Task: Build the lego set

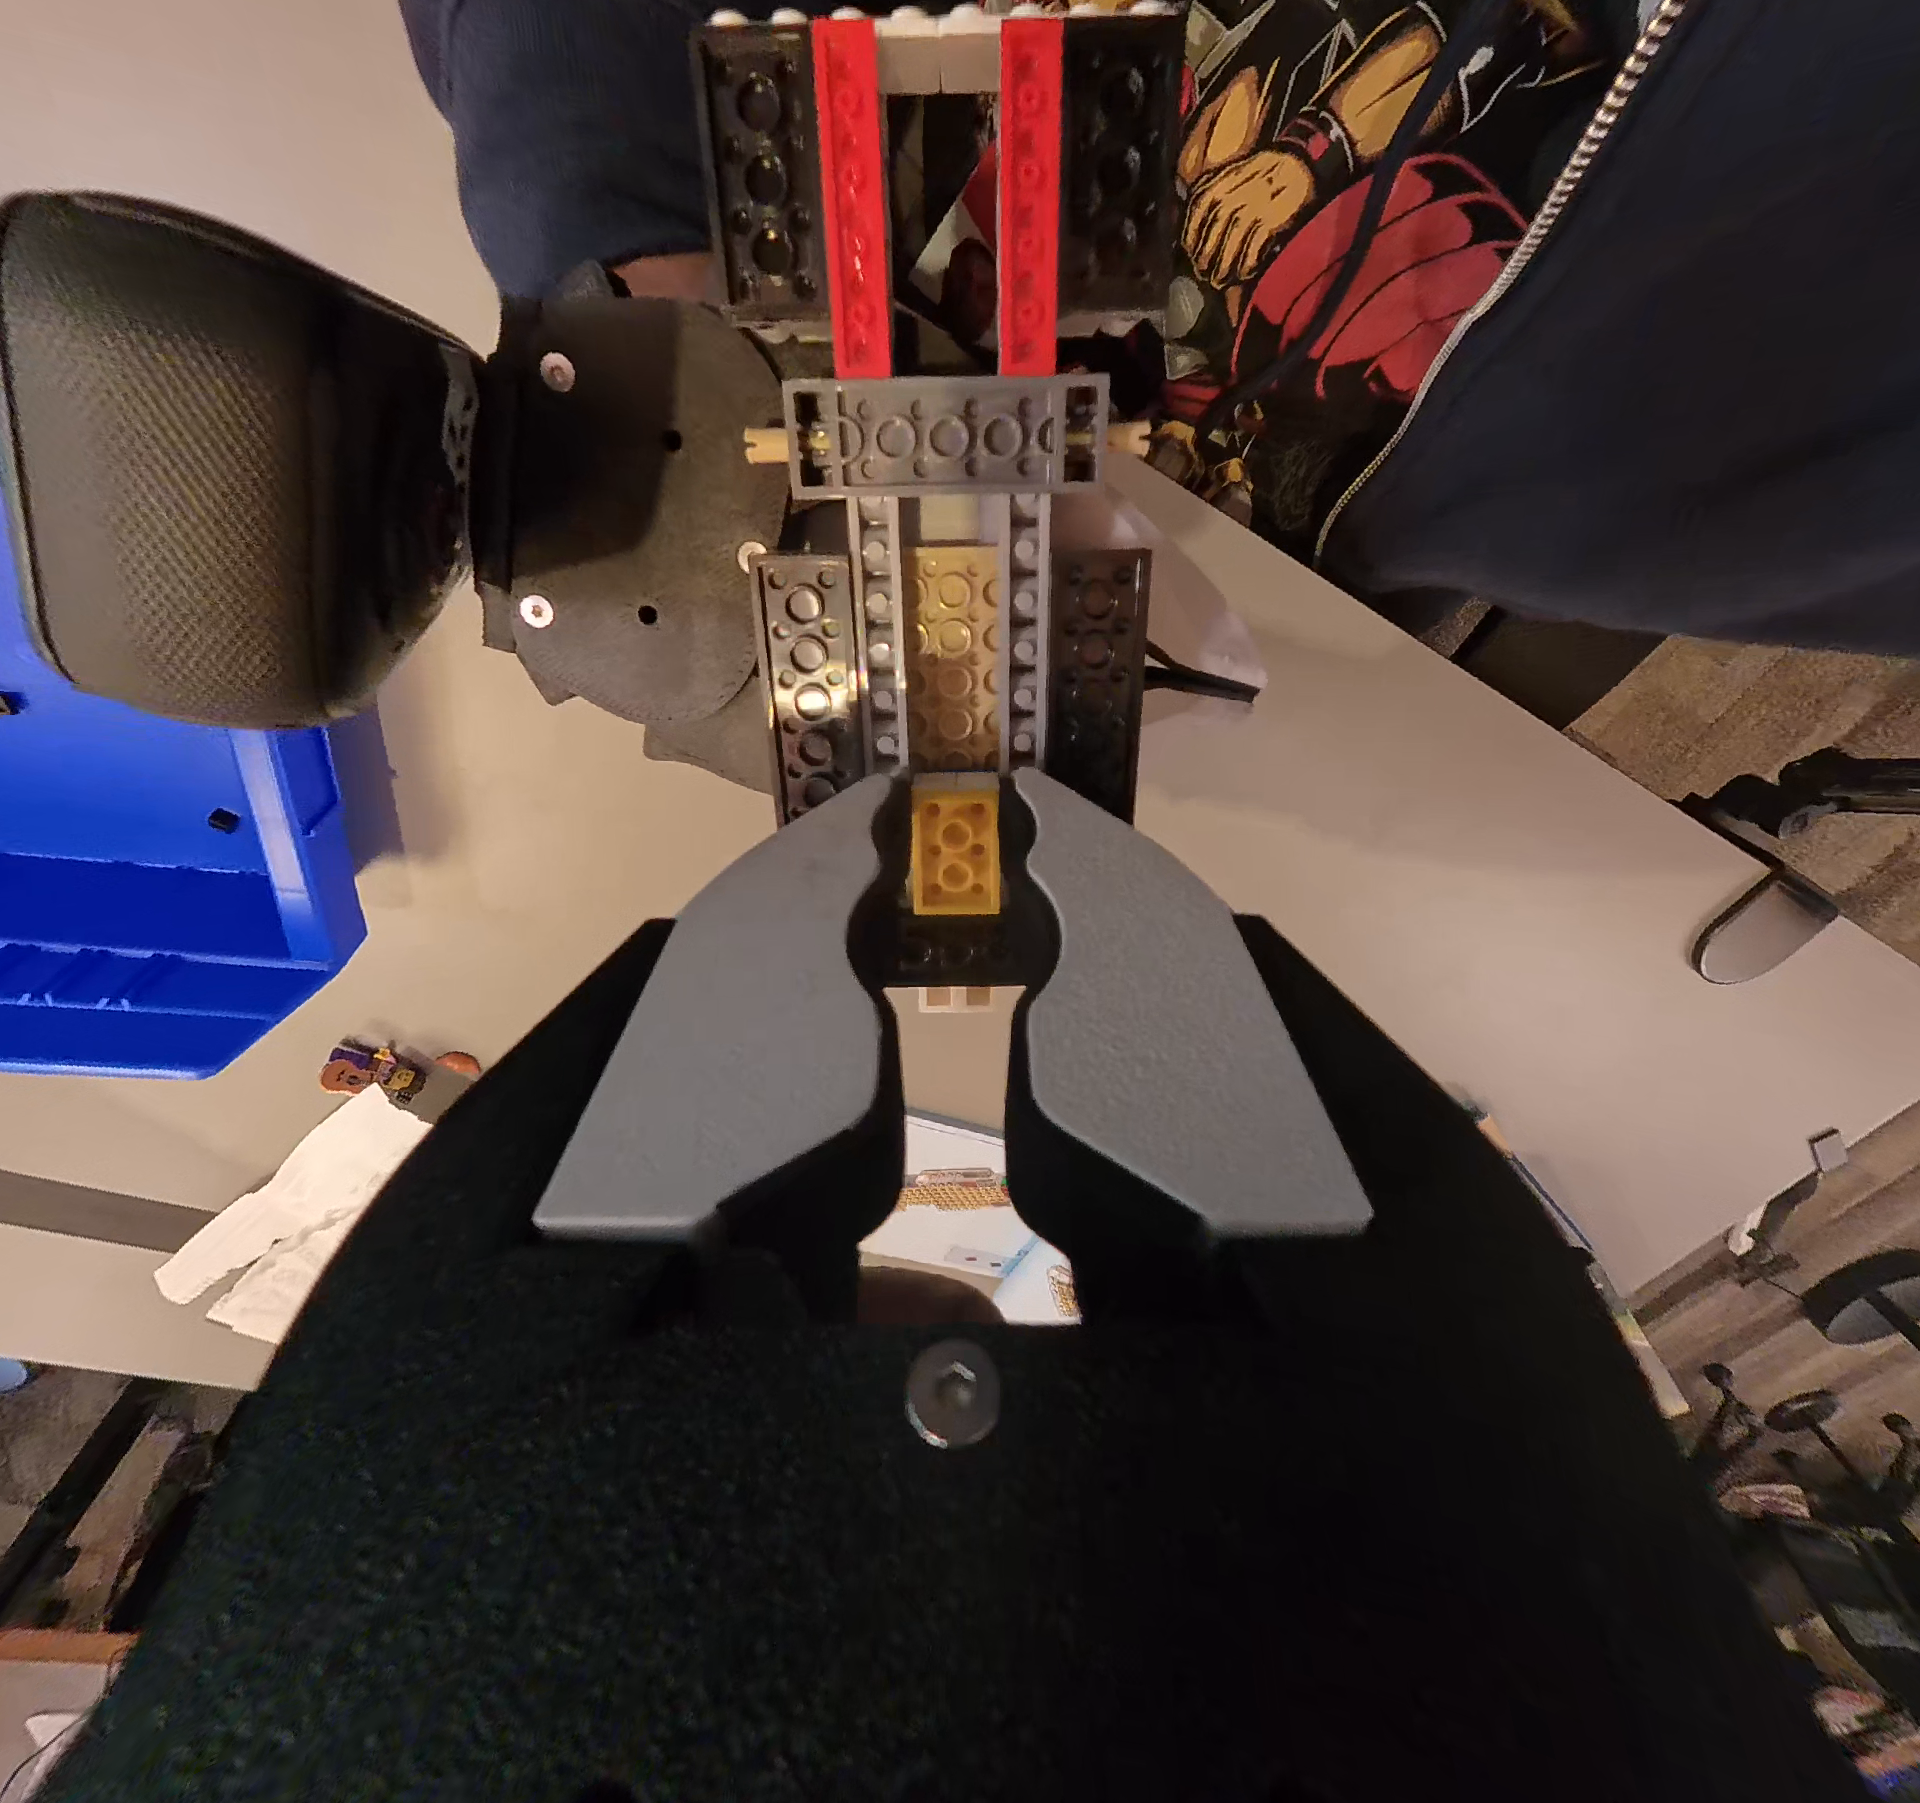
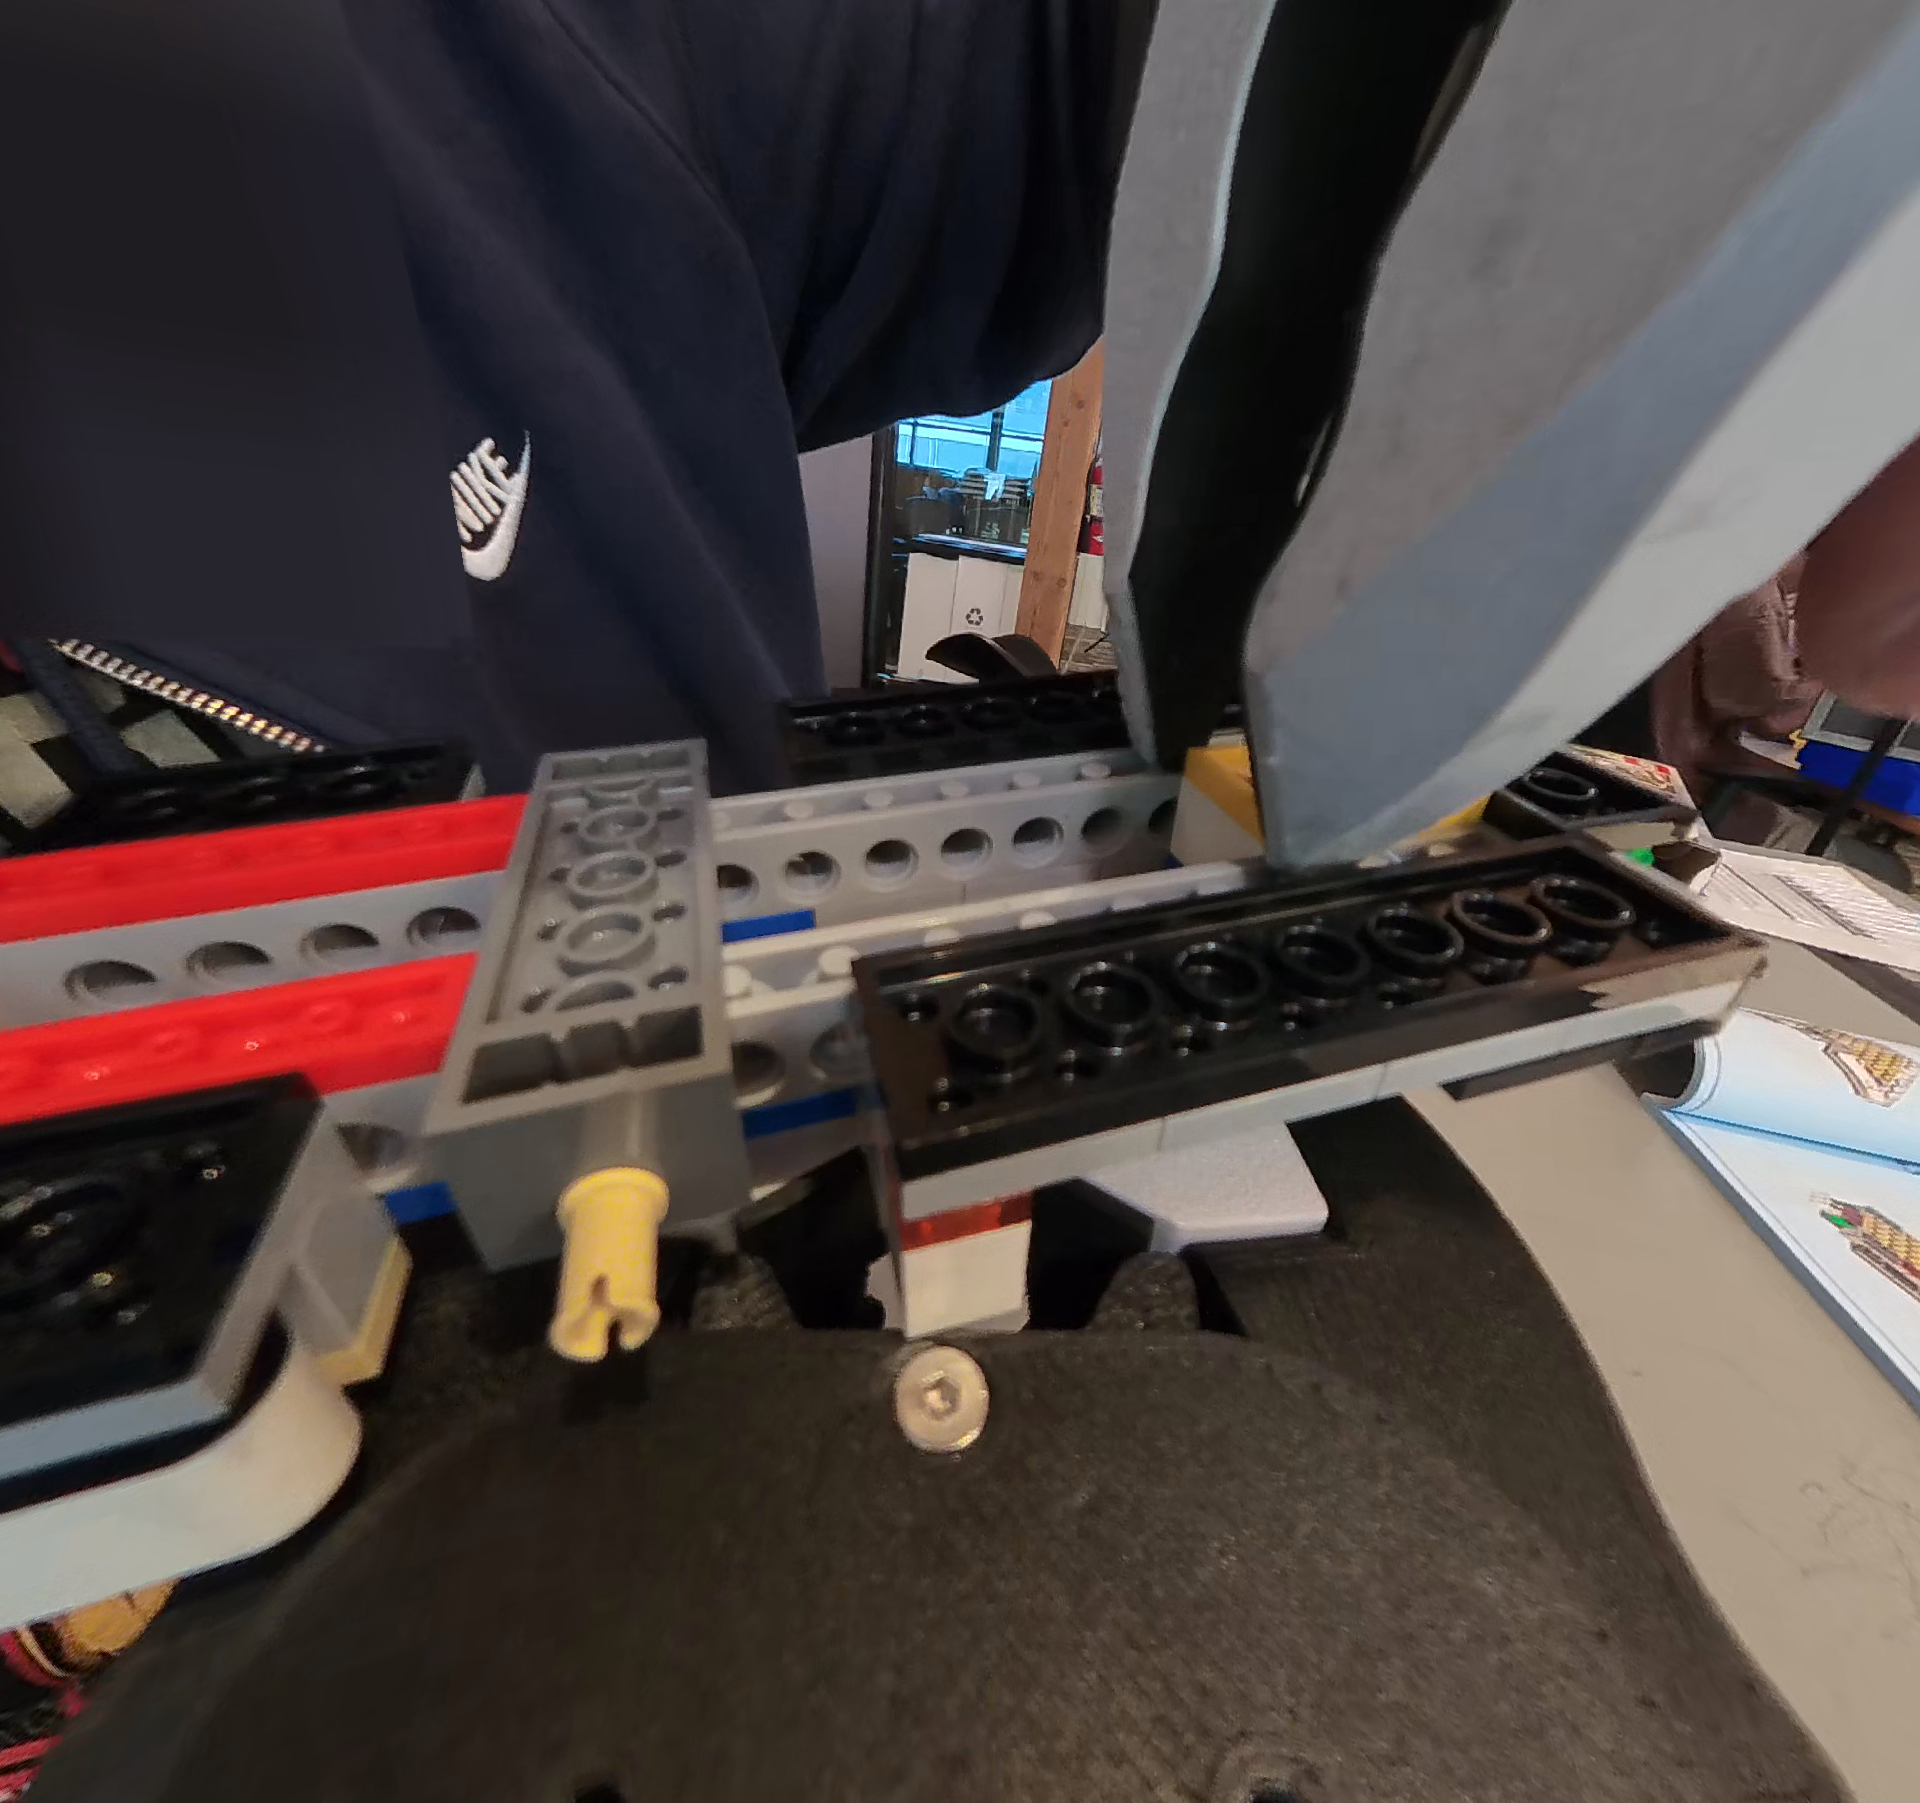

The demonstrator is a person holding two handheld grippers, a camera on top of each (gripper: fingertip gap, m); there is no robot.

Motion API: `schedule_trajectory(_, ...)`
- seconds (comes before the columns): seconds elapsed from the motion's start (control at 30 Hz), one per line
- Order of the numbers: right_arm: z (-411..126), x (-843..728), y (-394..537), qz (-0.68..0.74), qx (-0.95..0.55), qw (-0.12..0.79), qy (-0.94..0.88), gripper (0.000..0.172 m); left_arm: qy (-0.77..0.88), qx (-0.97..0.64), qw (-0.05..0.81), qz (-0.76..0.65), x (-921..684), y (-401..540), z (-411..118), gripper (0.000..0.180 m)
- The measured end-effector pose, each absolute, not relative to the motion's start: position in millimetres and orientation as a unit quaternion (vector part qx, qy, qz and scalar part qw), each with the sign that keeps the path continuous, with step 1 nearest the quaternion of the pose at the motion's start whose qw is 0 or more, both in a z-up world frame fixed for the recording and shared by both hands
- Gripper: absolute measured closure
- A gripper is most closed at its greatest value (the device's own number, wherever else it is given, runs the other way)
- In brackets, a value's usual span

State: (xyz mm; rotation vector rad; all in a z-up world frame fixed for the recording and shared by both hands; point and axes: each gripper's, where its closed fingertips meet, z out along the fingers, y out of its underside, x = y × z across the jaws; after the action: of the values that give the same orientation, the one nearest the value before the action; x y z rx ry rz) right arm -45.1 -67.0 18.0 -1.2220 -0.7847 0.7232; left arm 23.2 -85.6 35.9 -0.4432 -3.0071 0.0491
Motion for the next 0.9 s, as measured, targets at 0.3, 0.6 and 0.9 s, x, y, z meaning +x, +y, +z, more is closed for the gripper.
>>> schedule_trajectory(0.3,16,-45,-66,0.319,-0.553,0.684,-0.353,0.081,-0.989,-0.135,0.051,0.034,24,-86,35,0.165)
schedule_trajectory(0.6,15,-45,-55,0.279,-0.587,0.683,-0.334,0.048,-0.987,-0.129,0.057,0.073,15,-103,35,0.164)
schedule_trajectory(0.9,6,-42,-51,0.294,-0.588,0.677,-0.331,0.016,-0.991,-0.108,0.05,0.06,22,-85,27,0.165)
